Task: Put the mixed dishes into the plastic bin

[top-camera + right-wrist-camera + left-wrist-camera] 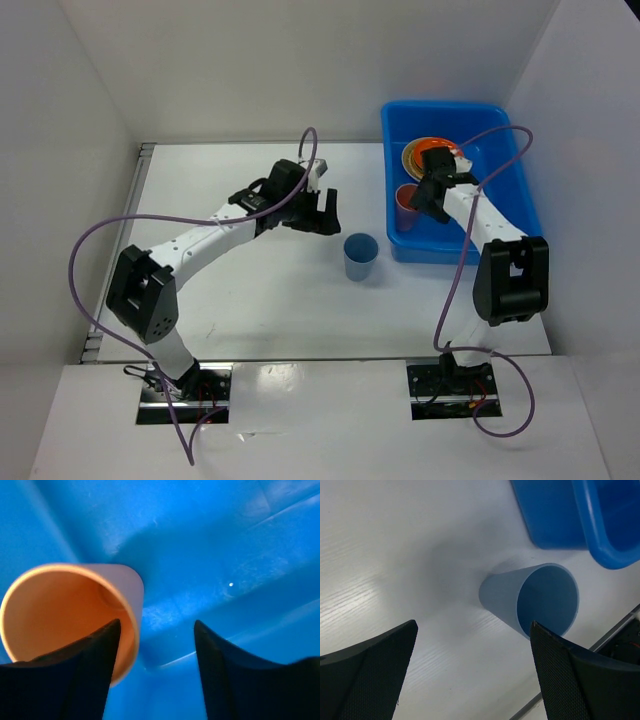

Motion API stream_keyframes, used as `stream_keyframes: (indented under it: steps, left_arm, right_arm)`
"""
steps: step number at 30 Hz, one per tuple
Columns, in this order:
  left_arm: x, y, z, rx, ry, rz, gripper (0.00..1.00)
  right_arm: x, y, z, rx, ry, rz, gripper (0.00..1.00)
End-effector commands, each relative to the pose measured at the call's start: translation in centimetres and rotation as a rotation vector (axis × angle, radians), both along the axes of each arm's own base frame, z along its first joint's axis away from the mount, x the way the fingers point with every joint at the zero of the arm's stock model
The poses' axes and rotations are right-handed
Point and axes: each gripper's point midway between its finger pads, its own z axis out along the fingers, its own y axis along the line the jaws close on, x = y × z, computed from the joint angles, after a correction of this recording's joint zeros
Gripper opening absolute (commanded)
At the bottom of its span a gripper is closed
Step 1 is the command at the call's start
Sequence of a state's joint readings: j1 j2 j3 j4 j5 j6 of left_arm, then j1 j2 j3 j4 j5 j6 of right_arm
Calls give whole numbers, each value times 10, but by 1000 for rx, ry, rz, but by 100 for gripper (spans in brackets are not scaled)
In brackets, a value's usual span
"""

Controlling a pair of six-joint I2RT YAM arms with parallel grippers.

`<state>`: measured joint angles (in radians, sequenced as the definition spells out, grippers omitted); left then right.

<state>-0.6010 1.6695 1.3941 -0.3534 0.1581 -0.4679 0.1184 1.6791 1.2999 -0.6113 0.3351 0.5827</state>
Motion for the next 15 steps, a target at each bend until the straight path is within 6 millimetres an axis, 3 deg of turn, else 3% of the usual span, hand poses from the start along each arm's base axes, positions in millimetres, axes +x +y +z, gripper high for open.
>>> stream_keyframes:
  steps: [1,4,8,10,11,15]
  left_arm:
    - [6,4,0,46,-37,8,99]
    - [5,0,-4,40,-46,0,99]
    - [4,-5,-7,45,-52,-15,99]
    - [5,-10,-12,55,-49,-31,99]
    - [4,-16,-15,65,-50,-36,99]
    - [0,-27,-21,116,-50,-48,99]
  right_arm:
    - [7,-3,37,-25,-64,-11,68]
    - [9,-3,82,-11,-172,-13,84]
    - [1,-2,131,-5,-272,-12,95]
    - [-6,0,150,-10,-321,-12,95]
    - [-16,8,172,3,-378,9,96]
    - [-42,38,217,130,-546,150,96]
